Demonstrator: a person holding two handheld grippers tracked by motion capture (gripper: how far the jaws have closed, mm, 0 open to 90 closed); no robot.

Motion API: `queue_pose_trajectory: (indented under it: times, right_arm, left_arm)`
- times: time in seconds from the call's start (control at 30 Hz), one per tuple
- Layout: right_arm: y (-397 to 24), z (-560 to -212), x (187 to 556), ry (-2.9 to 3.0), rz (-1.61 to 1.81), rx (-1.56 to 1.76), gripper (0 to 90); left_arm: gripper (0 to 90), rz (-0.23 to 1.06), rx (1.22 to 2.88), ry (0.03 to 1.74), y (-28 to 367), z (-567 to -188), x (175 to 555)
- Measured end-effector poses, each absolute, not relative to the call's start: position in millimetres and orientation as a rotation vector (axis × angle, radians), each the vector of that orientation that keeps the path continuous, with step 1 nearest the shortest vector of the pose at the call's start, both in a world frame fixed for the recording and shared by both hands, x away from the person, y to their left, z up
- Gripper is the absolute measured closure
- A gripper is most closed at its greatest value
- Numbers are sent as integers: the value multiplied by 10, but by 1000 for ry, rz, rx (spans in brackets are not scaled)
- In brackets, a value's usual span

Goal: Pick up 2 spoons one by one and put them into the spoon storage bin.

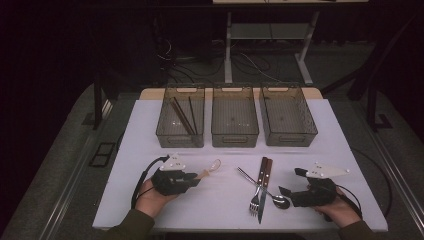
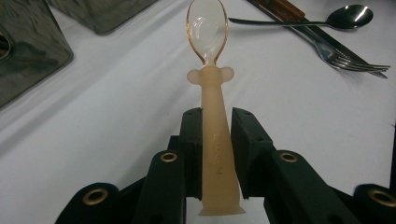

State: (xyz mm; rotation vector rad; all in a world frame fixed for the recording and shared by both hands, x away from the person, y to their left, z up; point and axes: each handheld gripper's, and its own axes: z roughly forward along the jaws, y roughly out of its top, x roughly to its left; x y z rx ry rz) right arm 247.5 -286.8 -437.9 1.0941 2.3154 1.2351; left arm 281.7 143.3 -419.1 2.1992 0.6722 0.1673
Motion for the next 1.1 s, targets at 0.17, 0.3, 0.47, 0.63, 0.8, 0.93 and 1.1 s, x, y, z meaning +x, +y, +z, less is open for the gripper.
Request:
queue_pose_trajectory:
  times: [0.17,0.3,0.47,0.63,0.8,0.93,1.1]
  right_arm:
    - [-2866,-4381,2477,2317,1236,1096,114]
    - [-2876,-4384,2487,2309,1246,1101,114]
    - [-2879,-4382,2483,2310,1252,1094,114]
    - [-2874,-4377,2483,2311,1257,1091,114]
    - [-2865,-4375,2475,2315,1255,1088,114]
    - [-2864,-4373,2475,2313,1254,1086,114]
    - [-2859,-4383,2487,2317,1261,1077,114]
  left_arm:
    - [746,163,2183,667,1427,-4156,2863]
    - [746,155,2172,672,1408,-4133,2915]
    - [746,148,2173,663,1351,-4097,2971]
    - [746,148,2183,649,1289,-4059,3018]
    - [746,154,2173,628,1209,-3982,3096]
    - [746,160,2164,619,1175,-3940,3148]
    - [746,161,2150,603,1103,-3870,3251]
